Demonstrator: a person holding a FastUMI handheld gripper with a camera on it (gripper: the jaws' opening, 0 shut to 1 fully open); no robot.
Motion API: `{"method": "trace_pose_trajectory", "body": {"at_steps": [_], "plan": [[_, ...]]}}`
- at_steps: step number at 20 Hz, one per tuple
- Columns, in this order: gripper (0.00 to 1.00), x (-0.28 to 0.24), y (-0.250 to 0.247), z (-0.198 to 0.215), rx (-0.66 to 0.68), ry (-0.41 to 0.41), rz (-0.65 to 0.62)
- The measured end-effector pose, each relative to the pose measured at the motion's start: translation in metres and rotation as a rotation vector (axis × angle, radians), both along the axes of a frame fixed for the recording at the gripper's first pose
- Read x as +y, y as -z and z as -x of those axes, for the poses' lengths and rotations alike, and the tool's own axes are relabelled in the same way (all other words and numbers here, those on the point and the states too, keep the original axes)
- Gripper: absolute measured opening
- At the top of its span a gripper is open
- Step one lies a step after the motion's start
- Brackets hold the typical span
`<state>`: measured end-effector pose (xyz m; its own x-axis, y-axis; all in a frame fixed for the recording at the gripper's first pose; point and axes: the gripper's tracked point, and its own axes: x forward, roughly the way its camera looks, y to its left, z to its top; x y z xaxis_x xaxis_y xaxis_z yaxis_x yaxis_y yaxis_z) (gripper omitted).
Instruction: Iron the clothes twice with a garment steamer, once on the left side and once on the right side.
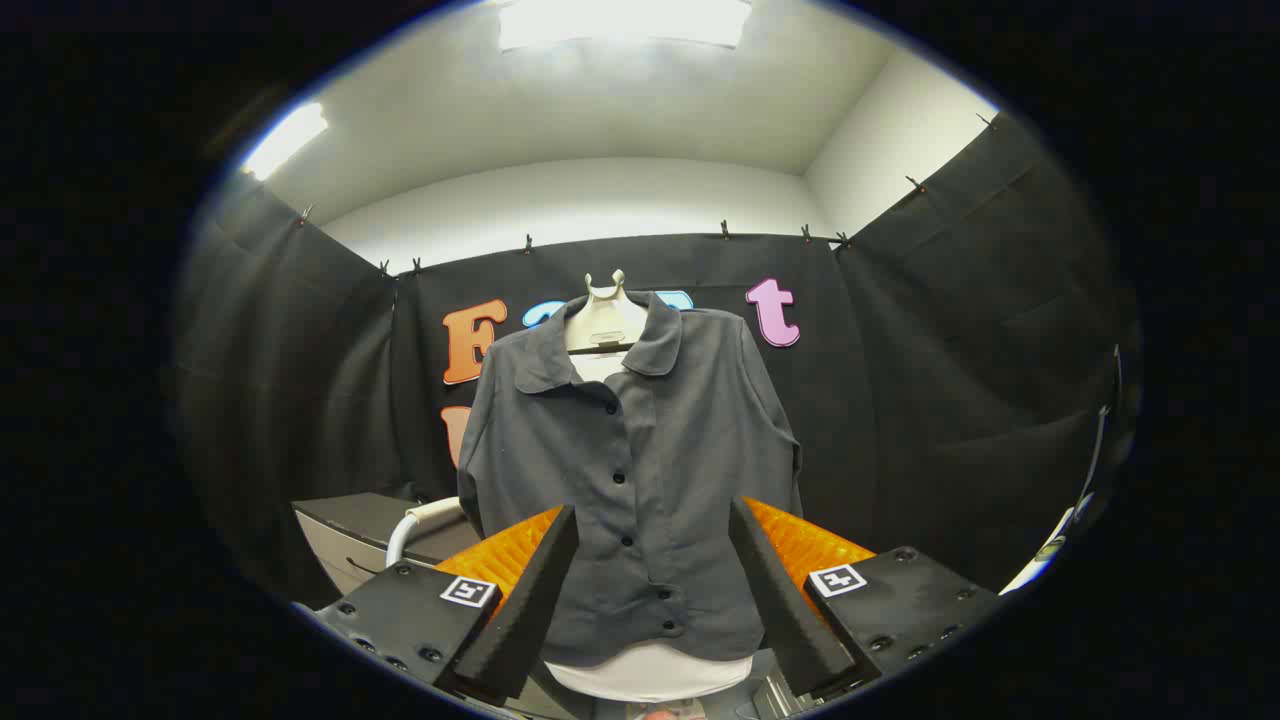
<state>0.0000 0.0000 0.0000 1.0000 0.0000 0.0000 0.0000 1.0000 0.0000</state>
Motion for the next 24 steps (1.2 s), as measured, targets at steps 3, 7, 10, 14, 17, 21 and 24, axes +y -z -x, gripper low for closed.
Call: {"method": "trace_pose_trajectory", "body": {"at_steps": [3, 7, 10, 14, 17, 21, 24], "plan": [[0.98, 0.002, 0.003, 0.002, 0.012, -0.008, -0.019], [0.98, -0.002, 0.004, 0.002, 0.015, 0.004, -0.024], [0.98, -0.003, 0.004, 0.002, 0.015, 0.006, -0.028], [0.98, -0.009, 0.011, 0.001, 0.027, 0.018, -0.038], [0.98, -0.013, 0.020, 0.001, 0.049, 0.028, -0.054], [0.98, -0.019, 0.016, 0.003, 0.035, 0.043, -0.045], [0.98, -0.016, 0.015, 0.004, 0.035, 0.038, -0.035]]}}
